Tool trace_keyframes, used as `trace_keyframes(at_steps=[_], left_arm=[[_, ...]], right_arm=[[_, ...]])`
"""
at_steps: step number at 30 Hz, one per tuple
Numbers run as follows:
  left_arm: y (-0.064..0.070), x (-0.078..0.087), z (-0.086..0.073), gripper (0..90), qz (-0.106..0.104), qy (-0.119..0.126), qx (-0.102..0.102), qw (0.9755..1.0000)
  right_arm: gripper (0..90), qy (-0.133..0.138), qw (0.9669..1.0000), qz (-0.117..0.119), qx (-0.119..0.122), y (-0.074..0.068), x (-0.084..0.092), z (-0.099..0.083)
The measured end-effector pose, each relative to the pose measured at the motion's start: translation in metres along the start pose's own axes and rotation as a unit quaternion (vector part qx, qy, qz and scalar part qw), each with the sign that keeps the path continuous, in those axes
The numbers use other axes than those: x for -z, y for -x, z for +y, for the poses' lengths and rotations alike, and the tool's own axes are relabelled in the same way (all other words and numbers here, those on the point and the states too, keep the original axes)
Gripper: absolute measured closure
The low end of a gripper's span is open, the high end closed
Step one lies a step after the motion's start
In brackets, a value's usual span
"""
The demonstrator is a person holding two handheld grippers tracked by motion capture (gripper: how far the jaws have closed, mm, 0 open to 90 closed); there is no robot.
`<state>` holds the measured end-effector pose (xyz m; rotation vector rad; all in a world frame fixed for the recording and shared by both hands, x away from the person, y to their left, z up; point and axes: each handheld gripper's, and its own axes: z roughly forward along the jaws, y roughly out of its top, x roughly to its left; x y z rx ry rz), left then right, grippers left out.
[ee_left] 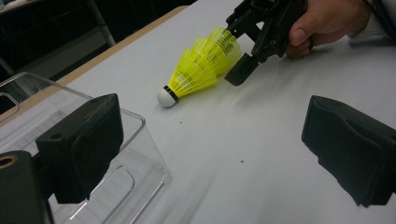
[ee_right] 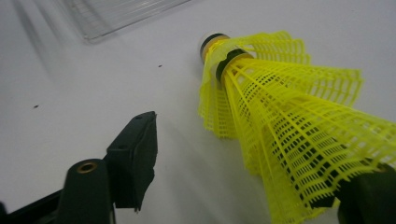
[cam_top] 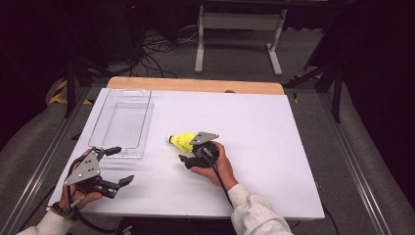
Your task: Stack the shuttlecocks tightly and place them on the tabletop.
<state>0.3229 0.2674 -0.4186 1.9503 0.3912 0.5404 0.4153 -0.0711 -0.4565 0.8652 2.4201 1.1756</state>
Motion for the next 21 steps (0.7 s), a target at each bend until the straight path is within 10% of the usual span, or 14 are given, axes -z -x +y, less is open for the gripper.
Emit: trace_keyframes(at_steps=[11,21], left_arm=[[0.000,0.000,0.000,6.4,0.000,0.001,0.001,1.0000],[-0.001,0.000,-0.001,6.4,-0.001,-0.001,0.003,1.0000]], right_arm=[[58.9,0.006,0.9978,-0.056,-0.034,0.000,-0.012,0.009],[82.2,-0.007,0.9965,-0.083,-0.009,0.001,-0.020,0.013]])
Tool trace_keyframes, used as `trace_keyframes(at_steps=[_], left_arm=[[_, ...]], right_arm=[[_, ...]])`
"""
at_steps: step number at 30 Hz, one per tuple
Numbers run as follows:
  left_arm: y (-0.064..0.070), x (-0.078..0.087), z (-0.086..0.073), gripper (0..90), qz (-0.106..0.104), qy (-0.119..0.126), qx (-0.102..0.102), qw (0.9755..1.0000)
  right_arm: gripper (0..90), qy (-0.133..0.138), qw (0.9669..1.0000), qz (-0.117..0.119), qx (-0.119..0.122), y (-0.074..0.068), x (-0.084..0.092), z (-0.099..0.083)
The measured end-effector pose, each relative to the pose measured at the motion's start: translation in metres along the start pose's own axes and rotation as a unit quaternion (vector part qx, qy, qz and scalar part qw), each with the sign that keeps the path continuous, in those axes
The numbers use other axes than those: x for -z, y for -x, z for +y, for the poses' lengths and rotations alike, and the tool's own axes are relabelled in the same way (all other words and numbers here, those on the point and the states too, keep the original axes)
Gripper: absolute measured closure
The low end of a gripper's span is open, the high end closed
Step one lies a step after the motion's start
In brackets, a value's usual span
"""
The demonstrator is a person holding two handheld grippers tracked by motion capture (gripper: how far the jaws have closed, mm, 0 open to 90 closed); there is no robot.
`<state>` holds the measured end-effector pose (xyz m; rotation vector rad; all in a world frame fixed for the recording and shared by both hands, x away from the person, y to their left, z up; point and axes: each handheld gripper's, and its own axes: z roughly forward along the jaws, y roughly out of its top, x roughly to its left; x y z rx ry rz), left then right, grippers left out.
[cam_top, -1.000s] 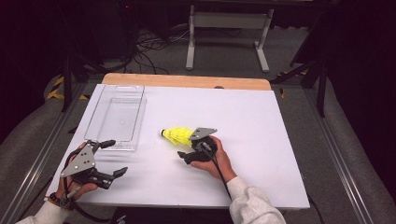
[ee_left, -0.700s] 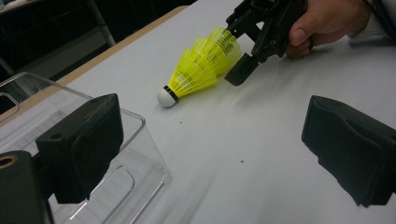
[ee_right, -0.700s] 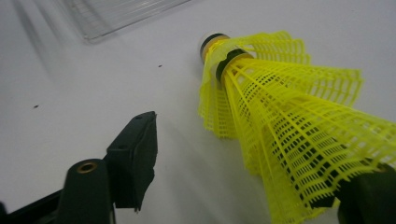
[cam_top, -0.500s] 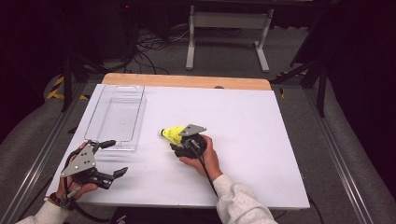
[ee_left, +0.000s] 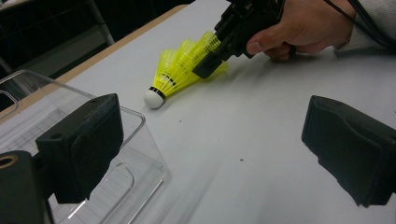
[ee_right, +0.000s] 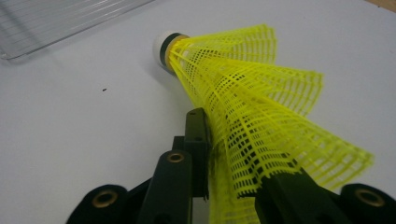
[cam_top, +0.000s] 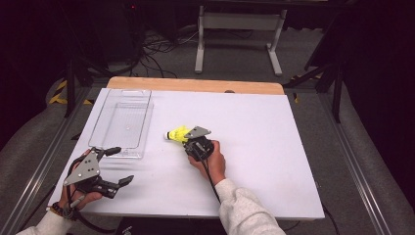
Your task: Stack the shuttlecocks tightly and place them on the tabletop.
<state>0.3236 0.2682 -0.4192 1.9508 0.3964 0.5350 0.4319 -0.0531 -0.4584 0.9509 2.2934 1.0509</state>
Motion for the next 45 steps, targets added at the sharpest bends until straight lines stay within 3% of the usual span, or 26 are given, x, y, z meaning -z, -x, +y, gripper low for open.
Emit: trace_keyframes(at_steps=[4,20,33,45], left_arm=[[0.000,0.000,0.000,6.4,0.000,-0.002,-0.001,1.0000],[-0.001,0.000,-0.001,6.4,0.002,-0.003,-0.002,1.0000],[-0.003,-0.001,-0.002,6.3,0.001,-0.002,0.004,1.0000],[-0.004,0.000,-0.006,6.3,0.006,-0.003,0.013,0.9999]], right_arm=[[85.1,0.000,0.9999,-0.003,0.015,-0.002,0.000,0.001],[87.1,0.018,0.9998,0.005,-0.003,0.002,0.004,0.001],[87.3,0.031,0.9995,0.009,0.000,0.005,0.014,0.001],[87.3,0.042,0.9991,0.011,-0.005,0.017,0.029,-0.006]])
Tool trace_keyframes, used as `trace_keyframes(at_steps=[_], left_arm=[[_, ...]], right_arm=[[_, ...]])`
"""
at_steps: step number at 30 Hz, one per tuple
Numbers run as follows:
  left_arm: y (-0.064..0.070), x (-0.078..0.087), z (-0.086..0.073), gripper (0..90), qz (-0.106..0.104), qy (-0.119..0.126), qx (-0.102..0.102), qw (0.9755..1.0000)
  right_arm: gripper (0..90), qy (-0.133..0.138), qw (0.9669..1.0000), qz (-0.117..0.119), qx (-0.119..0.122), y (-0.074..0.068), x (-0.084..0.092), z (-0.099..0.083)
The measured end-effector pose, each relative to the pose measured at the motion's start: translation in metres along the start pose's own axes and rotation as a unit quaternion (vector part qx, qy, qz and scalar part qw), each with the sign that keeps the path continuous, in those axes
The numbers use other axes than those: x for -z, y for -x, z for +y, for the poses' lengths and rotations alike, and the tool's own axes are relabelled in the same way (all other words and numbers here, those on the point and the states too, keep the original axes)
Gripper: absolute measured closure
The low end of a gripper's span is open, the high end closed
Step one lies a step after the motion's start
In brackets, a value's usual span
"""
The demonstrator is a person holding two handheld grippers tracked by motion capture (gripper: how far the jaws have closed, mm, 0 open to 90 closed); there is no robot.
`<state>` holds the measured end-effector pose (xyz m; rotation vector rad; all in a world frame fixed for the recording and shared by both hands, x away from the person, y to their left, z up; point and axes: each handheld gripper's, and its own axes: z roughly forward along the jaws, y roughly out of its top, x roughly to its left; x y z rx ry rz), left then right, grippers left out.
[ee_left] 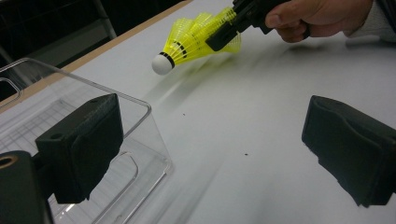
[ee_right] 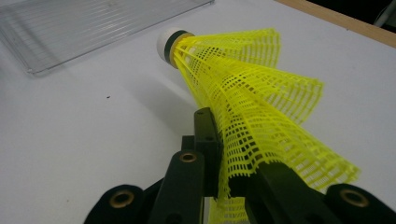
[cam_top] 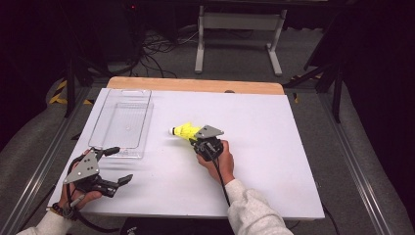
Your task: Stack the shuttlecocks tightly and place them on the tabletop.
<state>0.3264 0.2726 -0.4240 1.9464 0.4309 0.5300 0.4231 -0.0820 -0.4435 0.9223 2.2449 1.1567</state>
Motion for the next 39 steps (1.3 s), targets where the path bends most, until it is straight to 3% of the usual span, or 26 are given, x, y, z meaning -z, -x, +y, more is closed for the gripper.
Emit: trace_keyframes(at_steps=[24,39], left_arm=[[0.006,0.009,-0.007,5.8,0.020,-0.011,0.008,0.9997],[0.003,0.012,-0.009,5.8,0.023,-0.008,0.009,0.9997]], right_arm=[[87.4,0.024,0.9995,0.016,0.008,0.016,0.036,-0.003],[87.4,0.031,0.9992,0.023,0.006,0.014,0.038,-0.002]])
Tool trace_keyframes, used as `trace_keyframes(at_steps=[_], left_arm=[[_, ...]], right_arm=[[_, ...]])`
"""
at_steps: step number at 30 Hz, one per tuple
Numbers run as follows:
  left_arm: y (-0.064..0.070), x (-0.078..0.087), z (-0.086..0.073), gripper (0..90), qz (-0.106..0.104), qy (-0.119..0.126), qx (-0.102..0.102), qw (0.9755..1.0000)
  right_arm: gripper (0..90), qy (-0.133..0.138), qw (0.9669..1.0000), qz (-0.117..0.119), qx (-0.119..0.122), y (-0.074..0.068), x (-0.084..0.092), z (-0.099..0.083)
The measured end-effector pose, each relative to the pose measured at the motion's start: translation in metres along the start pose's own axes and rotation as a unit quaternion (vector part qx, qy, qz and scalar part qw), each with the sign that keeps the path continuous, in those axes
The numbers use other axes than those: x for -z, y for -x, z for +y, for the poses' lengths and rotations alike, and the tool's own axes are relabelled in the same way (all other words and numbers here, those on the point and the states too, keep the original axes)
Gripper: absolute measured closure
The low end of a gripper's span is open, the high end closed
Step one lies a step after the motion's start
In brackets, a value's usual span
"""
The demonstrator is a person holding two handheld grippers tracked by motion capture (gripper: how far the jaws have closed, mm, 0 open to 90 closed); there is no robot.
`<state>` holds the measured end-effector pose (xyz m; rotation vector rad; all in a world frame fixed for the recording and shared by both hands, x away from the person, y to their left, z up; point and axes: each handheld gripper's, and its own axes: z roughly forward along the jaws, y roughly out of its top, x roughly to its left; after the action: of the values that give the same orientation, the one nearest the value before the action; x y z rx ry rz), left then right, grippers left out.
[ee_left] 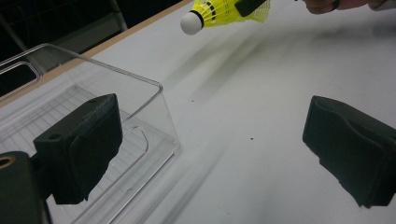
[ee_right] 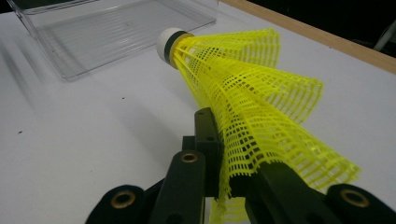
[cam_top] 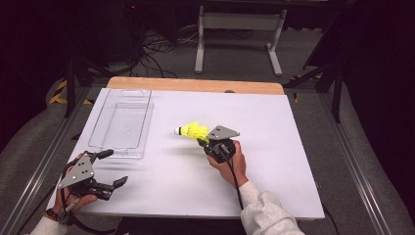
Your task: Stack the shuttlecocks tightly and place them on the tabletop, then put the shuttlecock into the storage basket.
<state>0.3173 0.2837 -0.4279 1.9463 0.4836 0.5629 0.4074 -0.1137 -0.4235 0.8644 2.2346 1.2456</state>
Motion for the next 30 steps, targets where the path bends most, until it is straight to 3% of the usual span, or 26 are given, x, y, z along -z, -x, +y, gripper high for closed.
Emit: trace_keyframes(at_steps=[30], left_arm=[[0.0000,-0.0010,0.0015,5.6,-0.003,-0.002,-0.004,1.0000]], right_arm=[[87.5,0.019,0.9998,0.009,0.001,-0.0047,0.0044,0.0062]])
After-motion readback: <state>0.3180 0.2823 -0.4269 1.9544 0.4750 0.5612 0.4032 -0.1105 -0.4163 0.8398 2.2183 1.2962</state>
